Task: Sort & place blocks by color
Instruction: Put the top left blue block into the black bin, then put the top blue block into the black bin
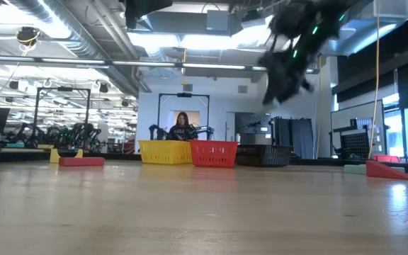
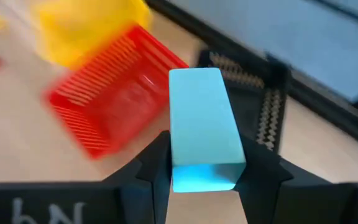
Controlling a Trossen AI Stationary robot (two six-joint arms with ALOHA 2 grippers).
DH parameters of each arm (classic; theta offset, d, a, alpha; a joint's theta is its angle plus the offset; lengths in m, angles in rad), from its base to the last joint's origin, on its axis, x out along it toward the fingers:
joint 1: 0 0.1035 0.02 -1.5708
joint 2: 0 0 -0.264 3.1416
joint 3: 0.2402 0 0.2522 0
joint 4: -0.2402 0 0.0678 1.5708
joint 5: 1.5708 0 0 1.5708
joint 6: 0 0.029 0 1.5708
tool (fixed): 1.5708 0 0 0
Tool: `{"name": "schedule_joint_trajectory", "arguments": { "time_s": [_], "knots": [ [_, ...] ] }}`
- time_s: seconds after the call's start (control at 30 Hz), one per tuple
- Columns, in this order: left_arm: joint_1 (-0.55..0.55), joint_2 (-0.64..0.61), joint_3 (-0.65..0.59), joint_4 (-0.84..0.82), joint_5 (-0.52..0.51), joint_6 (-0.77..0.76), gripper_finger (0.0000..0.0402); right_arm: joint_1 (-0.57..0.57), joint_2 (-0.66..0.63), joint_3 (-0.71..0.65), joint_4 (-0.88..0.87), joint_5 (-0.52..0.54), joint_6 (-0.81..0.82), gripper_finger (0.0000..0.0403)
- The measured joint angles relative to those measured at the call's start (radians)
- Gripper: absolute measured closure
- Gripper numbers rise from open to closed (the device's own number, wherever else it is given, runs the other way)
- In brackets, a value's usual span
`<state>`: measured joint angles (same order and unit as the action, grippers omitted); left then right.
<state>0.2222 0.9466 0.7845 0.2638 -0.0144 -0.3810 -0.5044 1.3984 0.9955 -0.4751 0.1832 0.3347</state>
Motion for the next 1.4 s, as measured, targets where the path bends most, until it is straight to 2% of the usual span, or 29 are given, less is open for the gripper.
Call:
{"name": "schedule_joint_trajectory", "arguments": {
  "time_s": [0.2, 0.33, 0.53, 0.77, 0.83, 1.0, 1.1, 1.23, 1.4],
  "knots": [
    [0.0, 0.0, 0.0, 0.0, -0.004, -0.001, 0.015, -0.096, 0.202, -0.001, 0.061, 0.001, 0.003, 0.0266],
    [0.0, 0.0, 0.0, 0.0, -0.026, -0.001, 0.015, -0.129, 0.289, -0.001, 0.132, 0.0, 0.067, 0.0266],
    [0.0, 0.0, 0.0, 0.0, -0.029, -0.001, 0.015, -0.151, 0.353, -0.001, 0.242, 0.007, 0.108, 0.0266],
    [0.0, 0.0, 0.0, 0.0, -0.031, -0.003, 0.015, -0.151, 0.393, -0.001, 0.277, 0.007, 0.132, 0.0266],
    [0.0, 0.0, 0.0, 0.0, -0.033, -0.003, 0.015, -0.152, 0.396, -0.001, 0.274, 0.008, 0.132, 0.0253],
    [0.0, 0.0, 0.0, 0.0, -0.055, -0.002, 0.015, -0.153, 0.384, -0.001, 0.286, 0.008, 0.127, 0.0155],
    [0.0, 0.0, 0.0, 0.0, -0.055, -0.002, 0.015, -0.153, 0.366, -0.001, 0.282, 0.008, 0.116, 0.0119],
    [0.0, 0.0, 0.001, 0.0, -0.056, -0.002, 0.015, -0.153, 0.306, -0.001, 0.252, -0.006, 0.058, 0.0107],
    [0.0, 0.0, 0.001, -0.001, -0.046, -0.002, 0.015, -0.137, 0.153, -0.001, 0.115, -0.088, -0.072, 0.0118]
  ]
}}
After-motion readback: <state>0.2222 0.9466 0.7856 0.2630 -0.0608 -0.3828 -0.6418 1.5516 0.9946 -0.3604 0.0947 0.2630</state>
